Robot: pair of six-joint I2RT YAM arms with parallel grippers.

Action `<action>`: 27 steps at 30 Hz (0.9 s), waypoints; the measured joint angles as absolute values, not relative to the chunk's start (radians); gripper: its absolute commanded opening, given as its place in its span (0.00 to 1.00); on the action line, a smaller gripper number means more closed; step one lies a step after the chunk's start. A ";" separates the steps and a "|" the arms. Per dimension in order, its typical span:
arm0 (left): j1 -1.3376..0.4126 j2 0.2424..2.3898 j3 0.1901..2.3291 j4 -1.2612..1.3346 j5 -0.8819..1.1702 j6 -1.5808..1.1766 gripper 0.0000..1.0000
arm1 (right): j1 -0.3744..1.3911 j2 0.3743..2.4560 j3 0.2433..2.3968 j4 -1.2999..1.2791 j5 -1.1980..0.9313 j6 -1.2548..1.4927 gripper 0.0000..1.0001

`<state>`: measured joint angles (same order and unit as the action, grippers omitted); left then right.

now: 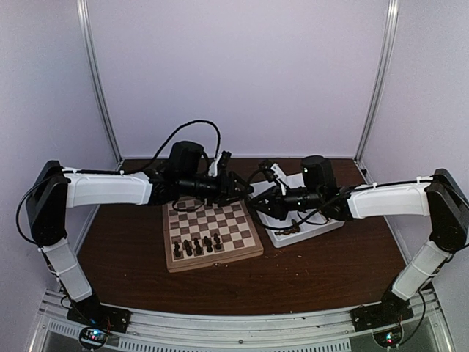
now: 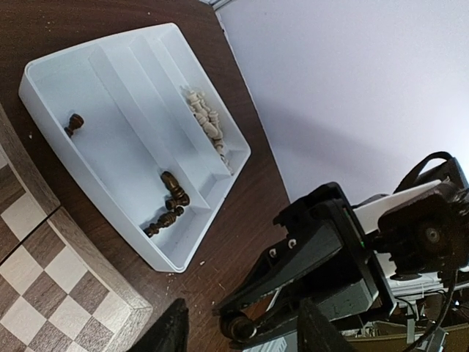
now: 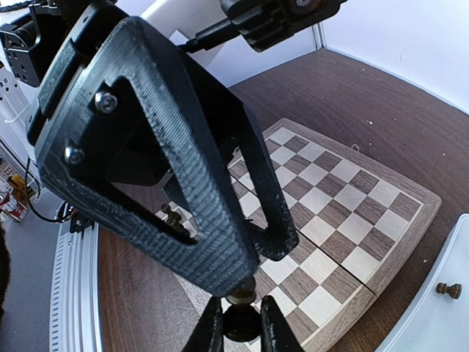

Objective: Set up the chess pieces on the board
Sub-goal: Place the chess piece on the chessboard.

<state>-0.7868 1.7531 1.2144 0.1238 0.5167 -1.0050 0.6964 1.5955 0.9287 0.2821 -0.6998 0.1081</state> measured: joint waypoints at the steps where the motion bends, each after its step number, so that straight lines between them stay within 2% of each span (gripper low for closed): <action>1: -0.788 1.753 1.214 0.122 0.517 -1.005 0.46 | 0.696 1.596 0.929 0.282 -0.699 0.108 0.15; 11: -0.796 1.792 1.218 0.098 0.546 -1.001 0.34 | 0.696 1.599 0.929 0.271 -0.696 0.104 0.15; 17: -0.801 1.798 1.221 0.097 0.558 -1.002 0.17 | 0.696 1.603 0.929 0.254 -0.694 0.100 0.15; 24: -0.802 1.799 1.223 0.100 0.564 -0.997 0.08 | 0.696 1.605 0.931 0.244 -0.690 0.096 0.15; 27: -0.802 1.801 1.223 0.100 0.562 -0.995 0.03 | 0.696 1.605 0.932 0.239 -0.689 0.096 0.20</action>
